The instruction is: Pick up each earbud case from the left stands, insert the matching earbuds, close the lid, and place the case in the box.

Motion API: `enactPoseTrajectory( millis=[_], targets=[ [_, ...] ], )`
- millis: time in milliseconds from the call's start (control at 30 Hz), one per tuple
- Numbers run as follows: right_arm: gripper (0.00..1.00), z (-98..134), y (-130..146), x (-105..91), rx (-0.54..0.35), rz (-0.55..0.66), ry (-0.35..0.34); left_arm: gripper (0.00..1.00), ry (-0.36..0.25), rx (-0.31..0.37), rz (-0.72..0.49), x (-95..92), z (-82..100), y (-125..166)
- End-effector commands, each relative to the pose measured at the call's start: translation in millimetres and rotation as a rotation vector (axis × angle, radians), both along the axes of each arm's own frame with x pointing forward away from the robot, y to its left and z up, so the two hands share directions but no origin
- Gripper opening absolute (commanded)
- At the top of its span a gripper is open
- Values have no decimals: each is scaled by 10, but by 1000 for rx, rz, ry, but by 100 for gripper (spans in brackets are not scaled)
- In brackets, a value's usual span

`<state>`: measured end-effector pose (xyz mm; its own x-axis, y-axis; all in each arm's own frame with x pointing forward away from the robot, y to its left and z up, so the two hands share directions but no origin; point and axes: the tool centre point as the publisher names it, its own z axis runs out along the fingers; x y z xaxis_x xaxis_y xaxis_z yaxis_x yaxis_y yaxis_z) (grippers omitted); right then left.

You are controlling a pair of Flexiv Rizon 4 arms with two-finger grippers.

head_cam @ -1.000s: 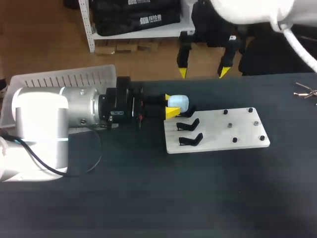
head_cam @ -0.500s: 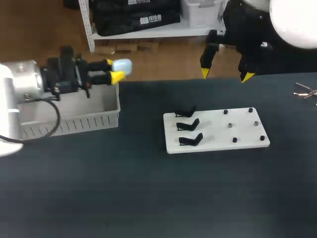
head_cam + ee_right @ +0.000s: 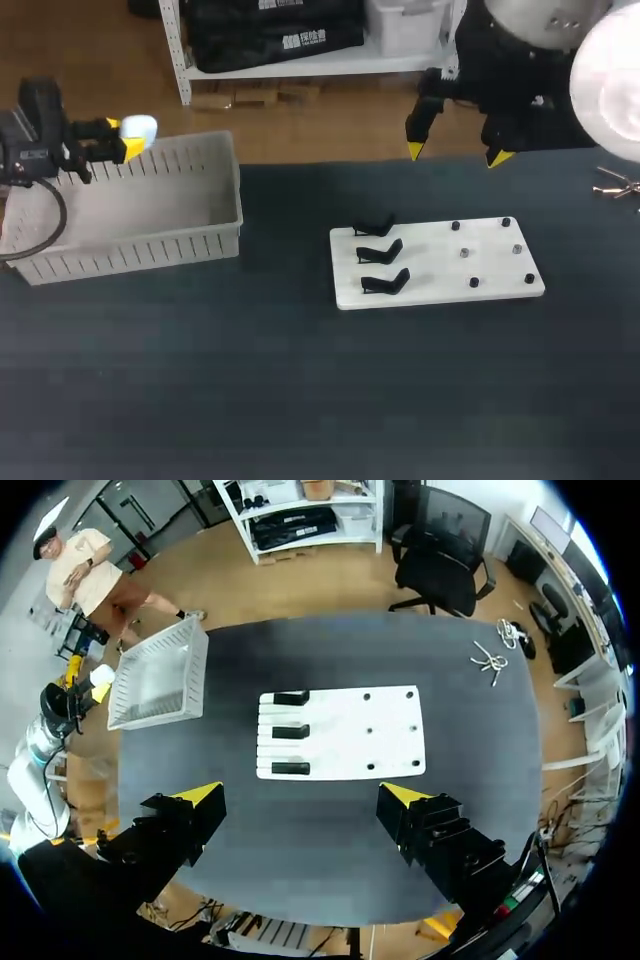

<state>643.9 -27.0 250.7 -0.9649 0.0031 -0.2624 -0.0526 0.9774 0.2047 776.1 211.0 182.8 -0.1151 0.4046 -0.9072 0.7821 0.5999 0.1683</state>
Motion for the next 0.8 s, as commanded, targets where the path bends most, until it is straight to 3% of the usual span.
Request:
enactPoseTrajectory(
  millis=[33, 167, 200, 233, 267, 300, 467, 633, 800],
  targets=[
    [100, -10, -9, -31, 2, -7, -24, 0, 18, 4, 26, 283, -216, 41],
    [100, -10, -9, -31, 2, -7, -24, 0, 24, 23, 45, 403, -255, 147],
    [100, -10, -9, -31, 2, -7, -24, 20, 23, 31, 45, 429, -253, 164],
    [100, -10, -9, -31, 2, -7, -24, 51, 20, 32, 47, 441, -245, 177],
    [100, -10, -9, -31, 2, -7, -24, 94, 15, 33, 49, 448, -231, 191],
    [100, -10, -9, -31, 2, -7, -24, 100, 2, 34, 50, 448, -208, 209],
    [100, -10, -9, -31, 2, -7, -24, 100, -48, 41, 27, 335, -67, 225],
    [100, -10, -9, -31, 2, -7, -24, 100, -124, 20, -10, 140, 209, 143],
    [100, -10, -9, -31, 2, -7, -24, 100, -124, 20, -10, 140, 209, 143]
  ],
)
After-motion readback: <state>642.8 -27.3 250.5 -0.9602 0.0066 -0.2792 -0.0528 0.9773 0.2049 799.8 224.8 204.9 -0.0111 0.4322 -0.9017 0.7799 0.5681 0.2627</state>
